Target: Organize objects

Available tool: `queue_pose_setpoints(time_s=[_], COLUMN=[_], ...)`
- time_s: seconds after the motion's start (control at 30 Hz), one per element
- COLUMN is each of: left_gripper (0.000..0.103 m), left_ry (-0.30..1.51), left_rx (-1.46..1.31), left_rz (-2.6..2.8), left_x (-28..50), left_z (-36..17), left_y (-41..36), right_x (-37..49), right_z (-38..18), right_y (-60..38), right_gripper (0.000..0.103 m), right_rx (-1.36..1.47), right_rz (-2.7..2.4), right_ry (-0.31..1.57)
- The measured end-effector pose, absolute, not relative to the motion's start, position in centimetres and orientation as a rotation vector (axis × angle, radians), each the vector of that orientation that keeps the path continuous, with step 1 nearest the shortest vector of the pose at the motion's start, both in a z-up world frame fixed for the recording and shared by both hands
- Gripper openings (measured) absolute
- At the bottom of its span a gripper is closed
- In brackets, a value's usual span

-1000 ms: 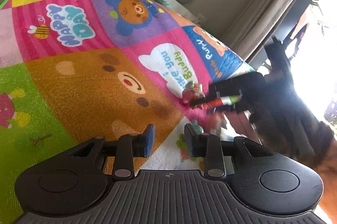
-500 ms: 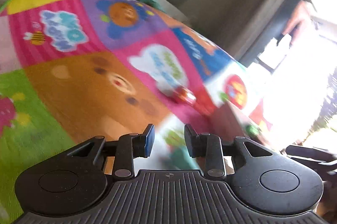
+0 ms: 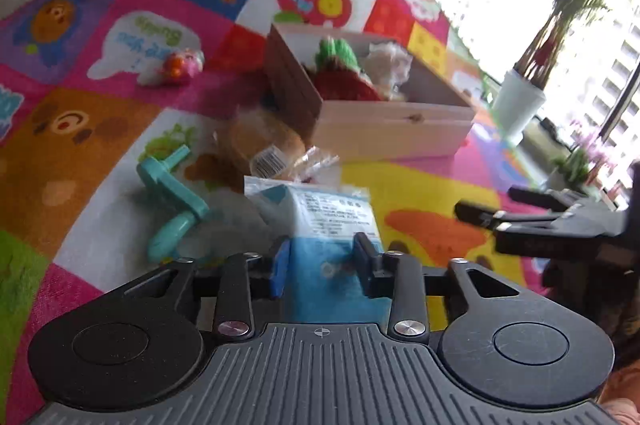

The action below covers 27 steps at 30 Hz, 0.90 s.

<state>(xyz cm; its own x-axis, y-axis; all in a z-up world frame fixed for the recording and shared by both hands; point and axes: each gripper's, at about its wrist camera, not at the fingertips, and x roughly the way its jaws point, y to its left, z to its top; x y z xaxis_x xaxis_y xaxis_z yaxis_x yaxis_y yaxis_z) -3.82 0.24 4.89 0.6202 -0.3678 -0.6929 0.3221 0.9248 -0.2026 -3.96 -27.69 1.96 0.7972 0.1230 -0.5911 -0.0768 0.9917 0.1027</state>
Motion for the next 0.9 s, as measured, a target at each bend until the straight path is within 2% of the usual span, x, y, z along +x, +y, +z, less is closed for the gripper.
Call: queue_pose_setpoints(time_s=[0.07,0.2,0.23,0.37,0.5,0.8,0.83,0.9], left_gripper=[0.058,0.063,0.068,0.058,0.058,0.057,0.057,0.057], left_ry=[0.825,0.913,0.918,0.889,0.857,0.588,0.570,0.551], left_rx=[-0.053,0.010,0.033,0.005,-0.114,-0.367,-0.371,-0.390], left_rz=[-0.384,-0.360,-0.359,-0.399,-0.408,-0.093,-0.064,-0.041], left_x=[-3.0,-1.7,-1.6,-2.1,-3.4,-7.9,-8.3,-8.9], left_z=[4.6,3.0,2.5,2.7,3.7,8.2,8.3,8.4], left_y=[-0.7,-3.5,-4.2,-4.5,-1.4,12.0,12.9,14.2], right_x=[-4.0,-4.2,-4.5,-4.4,-4.4,-4.3,-4.0,-3.1], right_z=[1.8,1.7,1.6,1.6,1.8,5.5,5.9,6.6], right_y=[-28.2,-28.4,-28.2,-28.2,-27.6,-18.8,-17.4,-14.4], right_gripper=[0.103,0.103,0.103,0.103,0.103,0.102,0.100,0.082], right_rx=[0.100,0.118,0.121,0.142,0.114,-0.022,-0.033,-0.080], right_rz=[0.124,0.141,0.144,0.148,0.155,0.424,0.463,0.538], right_ry=[0.649,0.648,0.642,0.622,0.628,0.570,0.571,0.577])
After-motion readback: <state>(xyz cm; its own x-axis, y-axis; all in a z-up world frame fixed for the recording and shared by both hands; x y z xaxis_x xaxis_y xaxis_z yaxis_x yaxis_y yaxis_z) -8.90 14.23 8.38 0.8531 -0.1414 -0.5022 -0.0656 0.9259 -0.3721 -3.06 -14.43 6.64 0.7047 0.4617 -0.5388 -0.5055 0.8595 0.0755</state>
